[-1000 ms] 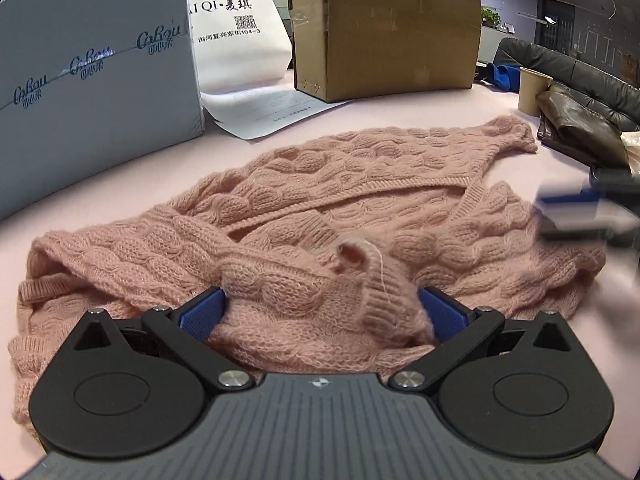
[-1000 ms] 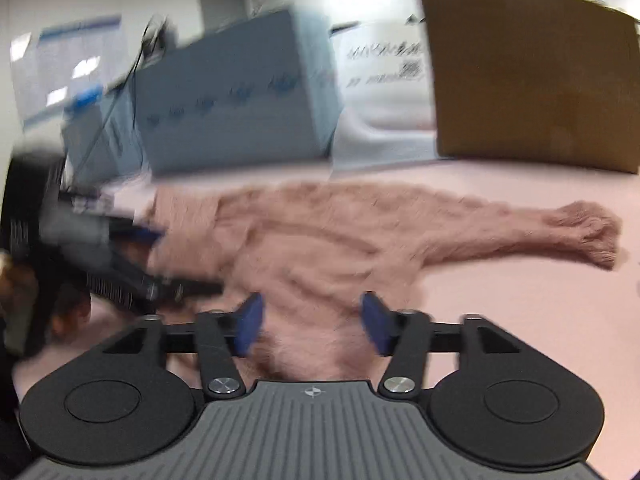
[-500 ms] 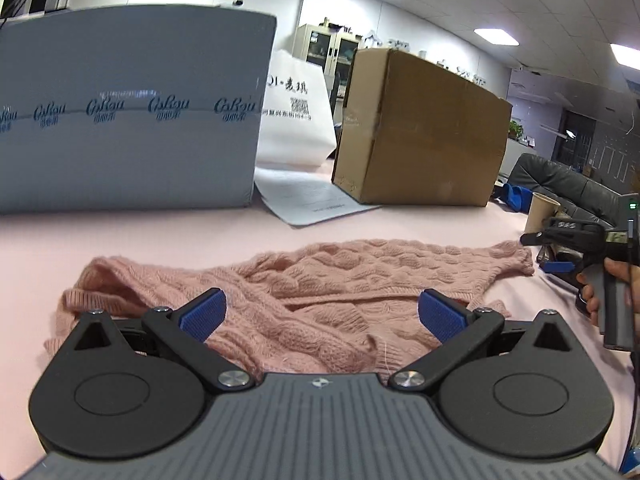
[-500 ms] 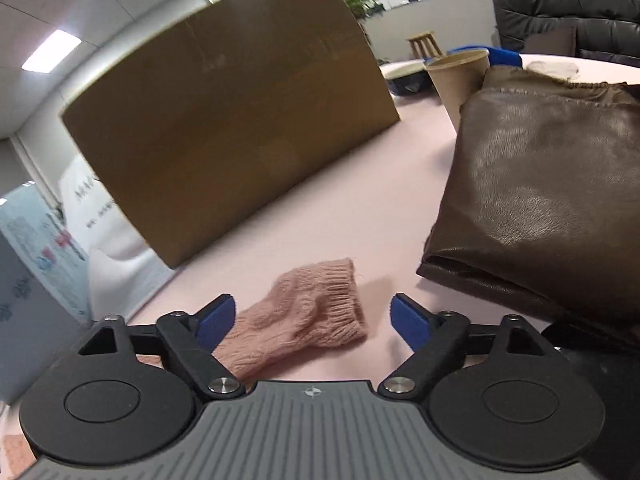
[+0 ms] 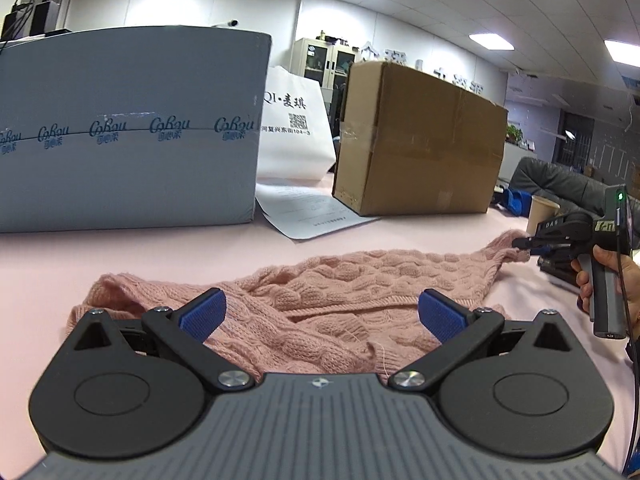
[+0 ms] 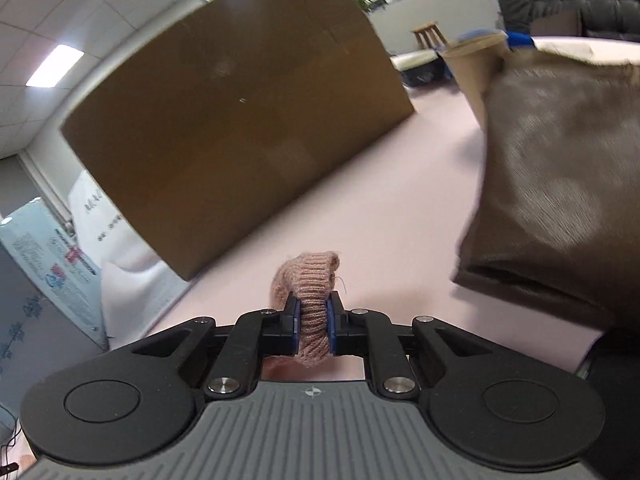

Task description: Fold clothes

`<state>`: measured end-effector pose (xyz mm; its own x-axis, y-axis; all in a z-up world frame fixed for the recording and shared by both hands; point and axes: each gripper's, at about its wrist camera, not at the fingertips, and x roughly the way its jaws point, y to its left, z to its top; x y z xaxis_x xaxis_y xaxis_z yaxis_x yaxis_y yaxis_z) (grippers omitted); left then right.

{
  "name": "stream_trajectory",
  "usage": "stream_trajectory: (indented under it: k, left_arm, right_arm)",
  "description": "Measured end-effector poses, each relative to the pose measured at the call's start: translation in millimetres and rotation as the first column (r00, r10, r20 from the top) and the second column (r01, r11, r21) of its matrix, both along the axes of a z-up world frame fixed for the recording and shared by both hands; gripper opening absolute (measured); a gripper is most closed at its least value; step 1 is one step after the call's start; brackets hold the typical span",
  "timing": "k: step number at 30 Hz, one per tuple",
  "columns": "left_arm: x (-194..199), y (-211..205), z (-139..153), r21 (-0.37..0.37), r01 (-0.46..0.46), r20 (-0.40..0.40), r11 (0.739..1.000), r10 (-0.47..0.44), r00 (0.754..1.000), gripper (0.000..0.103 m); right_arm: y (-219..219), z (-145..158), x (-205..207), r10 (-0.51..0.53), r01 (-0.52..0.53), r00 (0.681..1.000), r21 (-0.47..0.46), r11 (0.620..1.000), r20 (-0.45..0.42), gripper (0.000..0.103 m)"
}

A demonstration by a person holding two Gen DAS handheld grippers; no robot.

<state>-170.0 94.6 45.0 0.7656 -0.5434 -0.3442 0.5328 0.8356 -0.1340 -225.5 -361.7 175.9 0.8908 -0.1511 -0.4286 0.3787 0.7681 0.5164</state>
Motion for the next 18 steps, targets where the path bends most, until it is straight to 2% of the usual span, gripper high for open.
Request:
stream_trajectory:
  k: [4,10,13,16,18]
  left_arm:
    - [-1,8,2,-0.026,-0.026,0.002,0.999,0.026,1.000,0.103]
    - [2,18,4,-0.061,-0.056,-0.009,0.997,0.055,0.998,0.103]
    - [6,22,5,-0.080,-0.061,-0.031,0.995,0.059,0.998,0.103]
    - [8,24,5,-0.088,-0.065,-0.048,0.994,0.061,0.997,0.103]
    - [10,25,5,-0.087,-0.071,-0.056,0.994,0.066,0.996,0.103]
  right_arm:
    - [38,32,12,0.119,-0.113,0.991,-0.076,0.991,0.068,0.011]
    - [112,58,35,0.353,-0.336,0.930,-0.150,0.930,0.105,0.011]
    - [143,57,48,0.446,-0.430,0.892,-0.168,0.887,0.073,0.011]
    - [177,46,64,0.558,-0.551,0.830,-0.174,0.816,-0.009,0.011]
    - [192,36,72,0.618,-0.622,0.782,-0.146,0.769,-0.076,0.013]
